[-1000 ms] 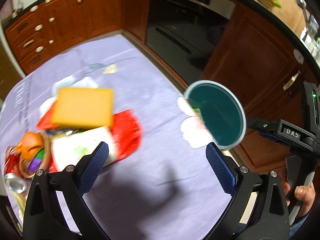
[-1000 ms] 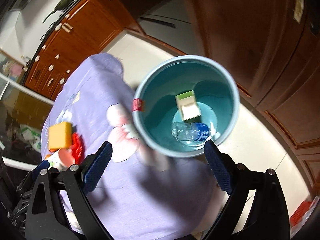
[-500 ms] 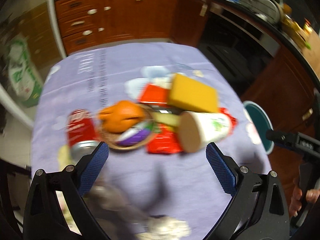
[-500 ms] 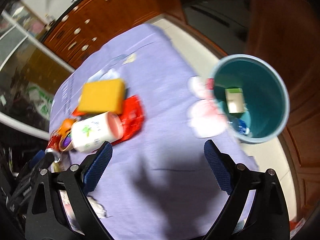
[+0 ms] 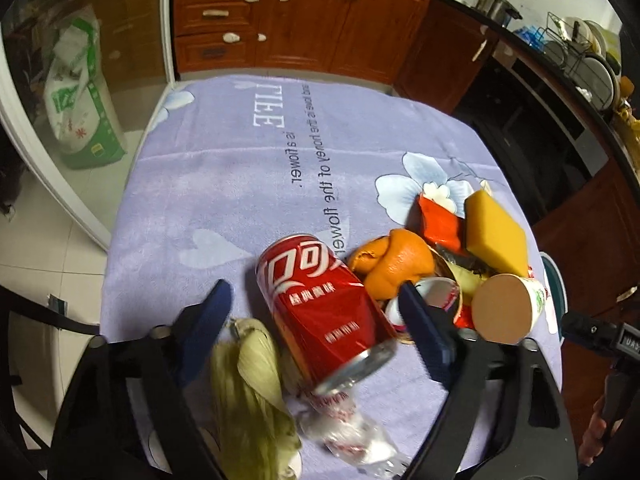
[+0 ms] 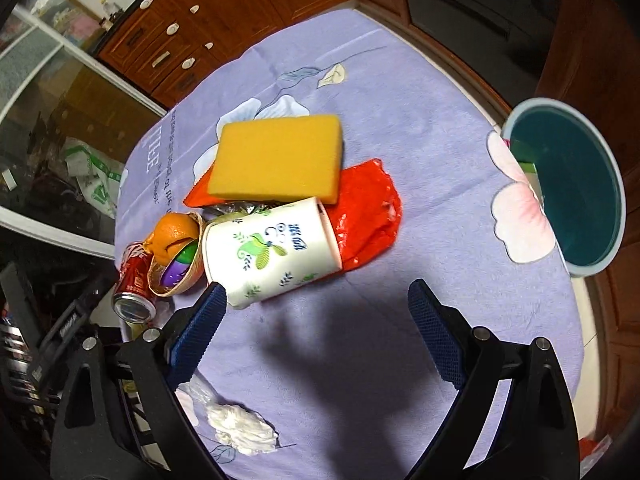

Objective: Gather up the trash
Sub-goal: 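Grasp the red cola can with the left tool while the right tool reaches the paper cup, then grasp the white paper cup with the right tool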

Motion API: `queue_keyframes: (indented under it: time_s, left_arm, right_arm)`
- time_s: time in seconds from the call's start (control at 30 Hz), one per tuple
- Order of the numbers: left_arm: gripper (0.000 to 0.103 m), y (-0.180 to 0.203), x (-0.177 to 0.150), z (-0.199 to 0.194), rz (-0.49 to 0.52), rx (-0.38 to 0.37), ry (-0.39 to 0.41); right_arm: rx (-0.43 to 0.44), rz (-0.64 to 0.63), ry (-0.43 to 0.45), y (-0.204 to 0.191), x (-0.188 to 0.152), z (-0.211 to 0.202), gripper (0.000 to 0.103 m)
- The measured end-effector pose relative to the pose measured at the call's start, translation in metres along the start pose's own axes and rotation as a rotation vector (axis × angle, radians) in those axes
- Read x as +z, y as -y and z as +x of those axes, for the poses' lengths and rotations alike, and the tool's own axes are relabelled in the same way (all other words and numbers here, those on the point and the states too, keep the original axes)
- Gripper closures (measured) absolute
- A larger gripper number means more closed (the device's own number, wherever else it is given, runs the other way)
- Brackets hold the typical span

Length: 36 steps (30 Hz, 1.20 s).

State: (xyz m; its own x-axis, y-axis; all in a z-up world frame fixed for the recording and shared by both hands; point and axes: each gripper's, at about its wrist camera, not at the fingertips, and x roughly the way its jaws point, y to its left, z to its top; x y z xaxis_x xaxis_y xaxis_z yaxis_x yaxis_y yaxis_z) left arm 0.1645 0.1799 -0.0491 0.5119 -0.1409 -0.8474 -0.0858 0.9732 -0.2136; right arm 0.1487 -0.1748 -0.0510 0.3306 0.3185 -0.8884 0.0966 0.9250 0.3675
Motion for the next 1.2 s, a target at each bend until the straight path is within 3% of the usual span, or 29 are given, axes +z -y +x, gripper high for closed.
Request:
queue_keyframes:
  time_s: [0.1,0.23,0.43,0.63,1.0,1.13,1.17,1.2]
  left_arm:
    - [0.021,-0.004,0.001,0.012,0.007,-0.009,-0.031]
    - [0.023,0.003,-0.013,0.023,0.044,-0.057,-0.075]
    - [0.032,0.015,-0.032,0.019,0.098,-0.085,-0.058]
    - [0.032,0.023,-0.047,0.013,0.113,-0.137,-0.070]
    - [0.026,0.033,-0.046,0.025,0.122,-0.099,-0.095]
    - [0.034,0.039,-0.050,0.018,0.144,-0.094,-0.069]
    - [0.036,0.040,-0.051,0.016,0.146,-0.092,-0.064]
    - [0.037,0.041,-0.051,0.013,0.147,-0.089,-0.058]
  right_arm:
    - [-0.023,-0.041,0.019,-0.011,0.002,-0.001,0.022]
    - [-0.037,-0.015,0.018,-0.010,0.006,0.002,0.022]
    - [-0.020,0.067,-0.022,-0.004,0.015,0.017,0.022]
    - [0.017,0.102,-0.065,-0.008,0.018,0.036,0.019]
    - [0.097,0.018,-0.095,-0.032,0.012,0.044,0.016]
    - [0.122,0.026,-0.120,-0.030,0.012,0.056,0.016]
    - [0.130,0.026,-0.113,-0.030,0.011,0.058,0.017]
    - [0.138,0.015,-0.088,-0.029,0.009,0.056,0.030]
